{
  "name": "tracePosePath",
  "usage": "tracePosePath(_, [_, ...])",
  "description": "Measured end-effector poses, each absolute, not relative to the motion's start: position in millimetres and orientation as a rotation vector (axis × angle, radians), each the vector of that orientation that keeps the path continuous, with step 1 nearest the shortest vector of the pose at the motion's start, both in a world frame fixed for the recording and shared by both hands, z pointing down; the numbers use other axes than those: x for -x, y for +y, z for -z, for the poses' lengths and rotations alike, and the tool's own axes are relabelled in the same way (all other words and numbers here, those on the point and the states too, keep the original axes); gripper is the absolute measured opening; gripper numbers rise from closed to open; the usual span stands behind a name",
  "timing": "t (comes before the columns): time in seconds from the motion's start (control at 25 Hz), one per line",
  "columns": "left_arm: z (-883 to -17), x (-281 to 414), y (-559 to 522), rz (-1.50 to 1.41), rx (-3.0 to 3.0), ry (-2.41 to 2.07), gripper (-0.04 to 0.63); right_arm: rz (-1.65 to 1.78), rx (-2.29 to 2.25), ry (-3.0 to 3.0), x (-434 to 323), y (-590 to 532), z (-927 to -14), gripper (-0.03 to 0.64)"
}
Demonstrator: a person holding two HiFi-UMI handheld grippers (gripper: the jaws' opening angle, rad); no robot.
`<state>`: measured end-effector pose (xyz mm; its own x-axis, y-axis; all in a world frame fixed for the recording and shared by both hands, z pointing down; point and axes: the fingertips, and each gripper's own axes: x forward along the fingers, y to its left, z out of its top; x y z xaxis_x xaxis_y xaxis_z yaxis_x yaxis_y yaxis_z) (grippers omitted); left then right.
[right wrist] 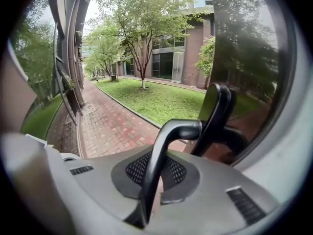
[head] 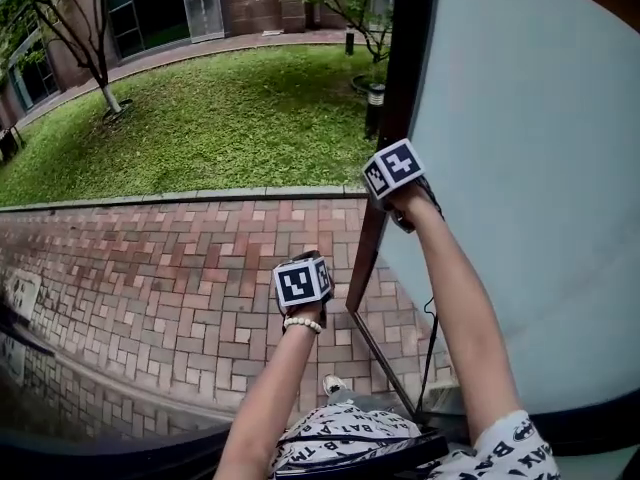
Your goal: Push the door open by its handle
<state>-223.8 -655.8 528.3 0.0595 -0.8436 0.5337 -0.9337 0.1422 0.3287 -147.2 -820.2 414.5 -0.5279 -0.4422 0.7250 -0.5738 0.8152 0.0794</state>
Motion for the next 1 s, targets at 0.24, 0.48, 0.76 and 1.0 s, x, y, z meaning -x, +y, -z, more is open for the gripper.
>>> tracePosePath(0.24, [-524.2,197.9,-716.3,-0.214,-1.785,-1.723,-0.015,-0.248,-0.883,-2.171,86.4,-885.3,-400.9,0.014])
tracePosePath(0.48, [-531.4,170.4,-772.8,-0.252,-1.846,-1.646,-0.014,-0.301,-1.03,-2.103,8.3,-941.2,-398.7,0.014])
tracePosePath(0.76, [-533.9,168.1,-805.8,-0.266,-1.859,-1.634,-0.015,-0.368,-1.179,-2.074,-69.5,-988.8,-394.4,0.012])
tracePosePath(1.0, [-540.8,175.7,-820.3,-0.287,-1.847,-1.62,-0.014,-0.447,-1.277,-2.057,-126.2,-1010.7,-390.1,0.012])
